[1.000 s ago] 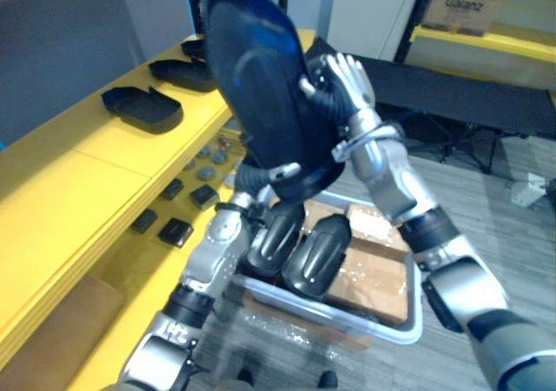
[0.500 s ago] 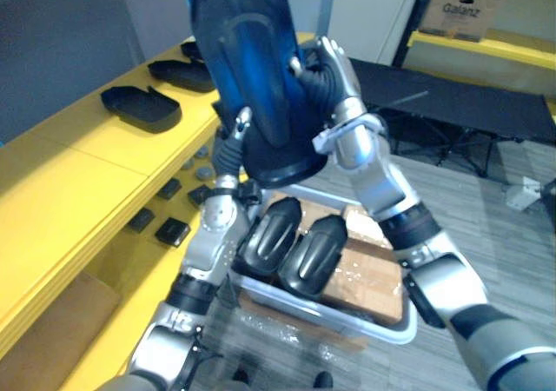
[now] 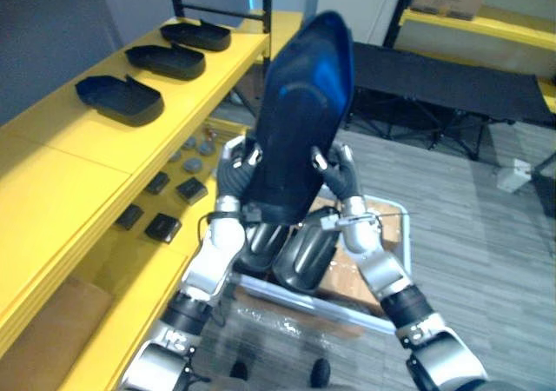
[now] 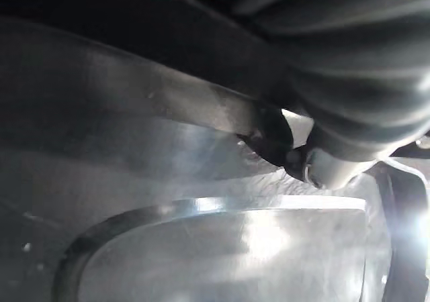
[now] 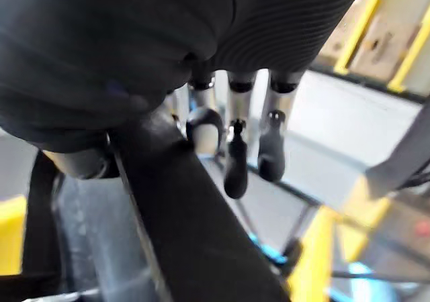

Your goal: Walk over and take plastic housings, then place them on the shelf

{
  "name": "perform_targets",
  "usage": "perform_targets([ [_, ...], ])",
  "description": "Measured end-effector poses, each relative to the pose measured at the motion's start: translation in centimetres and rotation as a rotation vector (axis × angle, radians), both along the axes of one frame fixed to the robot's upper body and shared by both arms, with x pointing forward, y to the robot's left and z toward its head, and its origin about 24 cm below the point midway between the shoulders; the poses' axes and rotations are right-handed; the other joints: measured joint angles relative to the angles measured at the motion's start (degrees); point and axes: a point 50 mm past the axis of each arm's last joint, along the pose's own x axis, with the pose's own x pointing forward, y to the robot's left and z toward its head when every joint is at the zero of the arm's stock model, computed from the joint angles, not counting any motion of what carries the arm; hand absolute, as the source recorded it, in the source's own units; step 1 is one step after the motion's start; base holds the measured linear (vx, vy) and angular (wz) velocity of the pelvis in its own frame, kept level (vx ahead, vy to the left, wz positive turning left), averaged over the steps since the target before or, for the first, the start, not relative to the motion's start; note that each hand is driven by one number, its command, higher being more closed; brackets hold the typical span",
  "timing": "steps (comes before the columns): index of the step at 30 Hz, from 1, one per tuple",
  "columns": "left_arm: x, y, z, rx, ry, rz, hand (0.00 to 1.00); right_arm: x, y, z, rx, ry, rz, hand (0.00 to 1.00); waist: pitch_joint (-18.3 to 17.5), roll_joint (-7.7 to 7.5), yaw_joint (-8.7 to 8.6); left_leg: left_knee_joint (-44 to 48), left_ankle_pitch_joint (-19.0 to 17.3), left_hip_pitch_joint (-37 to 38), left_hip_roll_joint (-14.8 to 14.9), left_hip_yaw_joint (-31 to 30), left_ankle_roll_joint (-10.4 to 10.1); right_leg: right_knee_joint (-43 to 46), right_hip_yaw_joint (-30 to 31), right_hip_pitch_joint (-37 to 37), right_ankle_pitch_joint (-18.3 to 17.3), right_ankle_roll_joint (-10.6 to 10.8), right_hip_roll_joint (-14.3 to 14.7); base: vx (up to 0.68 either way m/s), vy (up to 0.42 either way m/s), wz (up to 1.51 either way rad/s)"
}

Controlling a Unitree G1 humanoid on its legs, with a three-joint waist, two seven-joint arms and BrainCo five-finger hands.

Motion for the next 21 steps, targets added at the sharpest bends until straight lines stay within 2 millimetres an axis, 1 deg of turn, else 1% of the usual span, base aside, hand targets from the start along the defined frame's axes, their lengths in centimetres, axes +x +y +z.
perform_targets([
  [1, -0.1, 0.4, 0.4, 0.012, -0.027, 0.032, 1.00, -0.2, 0.2, 0.1, 0.022, -0.008, 0.027, 0.00, 0.0, 0.00, 0.03, 0.0, 0.0, 0.0, -0.1, 0.0, 0.0, 0.1, -0.1, 0.1, 0.0, 0.0, 0.0, 0.00, 0.000, 0.00],
  [2, -0.1, 1.4, 1.1, -0.034, -0.055, 0.092, 1.00, -0.5, 0.5, -0.2, 0.038, 0.006, 0.064, 0.00, 0.0, 0.00, -0.02, 0.1, 0.0, 0.1, -0.2, 0.1, 0.1, 0.4, -0.2, 0.2, 0.0, 0.0, 0.0, 0.00, 0.000, 0.00],
  [3, -0.2, 1.9, 1.5, -0.066, -0.075, 0.126, 1.00, -0.7, 0.7, -0.6, 0.042, 0.017, 0.080, 0.00, 0.0, 0.00, -0.02, 0.1, -0.1, 0.1, -0.2, 0.1, 0.1, 0.5, -0.2, 0.3, 0.0, 0.0, 0.0, 0.01, -0.006, 0.04],
  [4, -0.6, 3.2, 2.6, -0.122, -0.128, 0.203, 1.00, -1.3, 1.0, -1.3, 0.056, 0.049, 0.117, 0.00, 0.0, 0.01, 0.09, 0.2, -0.1, 0.4, -0.2, 0.1, 0.2, 0.5, -0.3, 0.6, -0.1, -0.1, 0.0, 0.01, -0.008, 0.03],
  [6, -1.8, 5.0, 4.1, -0.168, -0.225, 0.299, 1.00, -1.8, 1.0, -2.0, 0.093, 0.083, 0.148, 0.00, 0.0, 0.02, 0.16, 0.2, -0.3, 0.6, -0.3, 0.2, 0.3, 0.3, -0.4, 0.8, -0.3, -0.1, 0.0, 0.00, 0.000, 0.00],
  [7, -2.6, 5.9, 4.6, -0.193, -0.278, 0.346, 1.00, -2.0, 0.7, -1.7, 0.111, 0.074, 0.145, 0.00, 0.0, 0.03, 0.16, 0.2, -0.5, 0.6, -0.4, 0.2, 0.4, 0.0, -0.4, 0.8, -0.5, -0.1, 0.0, 0.00, 0.000, 0.00],
  [8, -3.1, 6.4, 4.7, -0.187, -0.302, 0.384, 1.00, -2.0, 0.2, -1.2, 0.144, 0.056, 0.140, 0.00, 0.0, 0.03, 0.27, 0.2, -0.6, 0.6, -0.4, 0.2, 0.4, 0.0, -0.4, 0.8, -0.7, 0.0, 0.0, 0.00, 0.000, 0.00],
  [9, -3.5, 6.9, 4.5, -0.176, -0.311, 0.420, 1.00, -2.1, -0.5, 0.0, 0.184, 0.016, 0.136, 0.00, 0.0, 0.02, 0.31, 0.2, -0.6, 0.6, -0.5, 0.3, 0.5, 0.0, -0.4, 0.8, -0.9, -0.3, -0.1, 0.00, 0.000, 0.00],
  [10, -3.7, 7.1, 4.2, -0.164, -0.307, 0.441, 1.00, -2.1, -0.8, 0.6, 0.206, -0.011, 0.134, 0.00, 0.0, 0.02, 0.31, 0.2, -0.6, 0.6, -0.6, 0.3, 0.5, 0.0, -0.4, 0.8, -1.0, -0.3, -0.1, 0.00, 0.000, 0.00],
  [12, -4.1, 7.7, 3.1, -0.131, -0.276, 0.510, 1.00, -2.6, -2.0, 3.0, 0.280, -0.110, 0.156, 0.00, 0.0, 0.00, 0.13, 0.2, -0.8, 0.6, -0.6, 0.5, 0.5, 0.0, -0.2, 0.6, -1.0, -0.3, -0.1, 0.02, -0.014, -0.05],
  [14, -4.3, 8.0, 2.5, -0.085, -0.259, 0.553, 1.00, -2.9, -2.7, 4.0, 0.313, -0.154, 0.179, 0.00, 0.0, 0.01, -0.07, 0.3, -0.9, 0.7, -0.6, 0.9, 0.4, 0.0, 0.1, 0.5, -0.9, 0.0, 0.0, 0.04, 0.003, -0.12],
  [17, -4.5, 8.1, 2.1, -0.032, -0.262, 0.612, 1.00, -3.1, -3.3, 4.5, 0.379, -0.154, 0.228, 0.00, -0.1, 0.11, -0.29, 0.3, -1.1, 0.6, -0.5, 1.9, 0.3, 0.1, 1.2, -0.2, -0.8, 0.0, 0.2, 0.05, 0.009, -0.17],
  [19, -4.4, 8.2, 1.8, -0.018, -0.249, 0.624, 1.00, -3.3, -4.2, 4.5, 0.440, -0.150, 0.218, 0.00, -0.3, 0.36, -0.60, 0.3, -1.3, 0.7, -0.5, 1.9, 0.4, 0.5, 1.3, -0.2, -0.7, 0.1, 0.2, 0.05, 0.002, -0.05],
  [21, -4.7, 8.5, 1.3, -0.005, -0.241, 0.654, 1.00, -3.8, -6.0, 4.5, 0.494, -0.172, 0.156, 0.00, -0.3, 0.46, -0.92, 0.3, -1.4, 0.7, -0.6, 2.0, 0.5, 0.5, 1.5, -0.3, -0.6, 0.1, 0.2, 0.04, 0.007, -0.04],
])
